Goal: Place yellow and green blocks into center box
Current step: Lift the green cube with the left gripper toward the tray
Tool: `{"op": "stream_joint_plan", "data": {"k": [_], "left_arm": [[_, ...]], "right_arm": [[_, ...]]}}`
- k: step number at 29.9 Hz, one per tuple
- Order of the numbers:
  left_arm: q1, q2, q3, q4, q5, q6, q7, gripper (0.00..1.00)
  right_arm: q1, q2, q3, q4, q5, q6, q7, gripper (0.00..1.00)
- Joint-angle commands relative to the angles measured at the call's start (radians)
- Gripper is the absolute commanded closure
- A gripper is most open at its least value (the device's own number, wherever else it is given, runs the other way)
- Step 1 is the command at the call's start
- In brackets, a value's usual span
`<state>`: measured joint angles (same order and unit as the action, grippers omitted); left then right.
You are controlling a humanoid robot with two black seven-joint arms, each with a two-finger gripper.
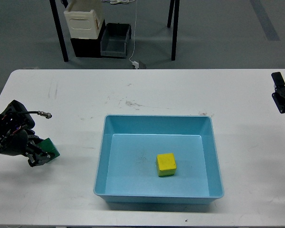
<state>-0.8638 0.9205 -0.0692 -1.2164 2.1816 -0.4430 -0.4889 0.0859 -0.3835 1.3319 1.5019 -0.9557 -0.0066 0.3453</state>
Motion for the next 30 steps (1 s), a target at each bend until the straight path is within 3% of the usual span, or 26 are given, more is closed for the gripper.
{"op": "stream_joint_plan", "data": {"k": [1,11,18,22,26,30], "left_arm": [[-0.011,0.009,-0.006,0.011,-0.006,0.006,0.0,0.71],[-0.216,0.12,-0.009,-0.017,-0.317,0.029,0.0,0.7],[-0.353,0.103,-0.014,-0.175,-0.467,0.02,0.0,0.71],[-0.396,-0.007,-0.006,-0.25,-0.457,0.012,0.0,0.71],[-0.429,-0.141,-0.003,-0.25,-0.349,-0.046,0.0,0.71],[-0.448,-0.245,0.0,-0.252,-0.243,-0.046,0.0,0.71]], "right_arm": [[-0.002,0.0,0.001,0.0,0.0,-0.001,0.0,0.01],[-0.008,0.001,0.0,-0.005,0.0,-0.001,0.0,0.01],[-0.012,0.003,-0.002,-0.009,0.0,-0.001,0.0,0.01],[-0.014,0.008,-0.01,-0.009,0.0,0.0,0.0,0.01],[-0.014,0.008,-0.008,-0.009,0.0,-0.001,0.0,0.01],[-0.014,0.008,-0.01,-0.009,0.0,0.0,0.0,0.01]]}}
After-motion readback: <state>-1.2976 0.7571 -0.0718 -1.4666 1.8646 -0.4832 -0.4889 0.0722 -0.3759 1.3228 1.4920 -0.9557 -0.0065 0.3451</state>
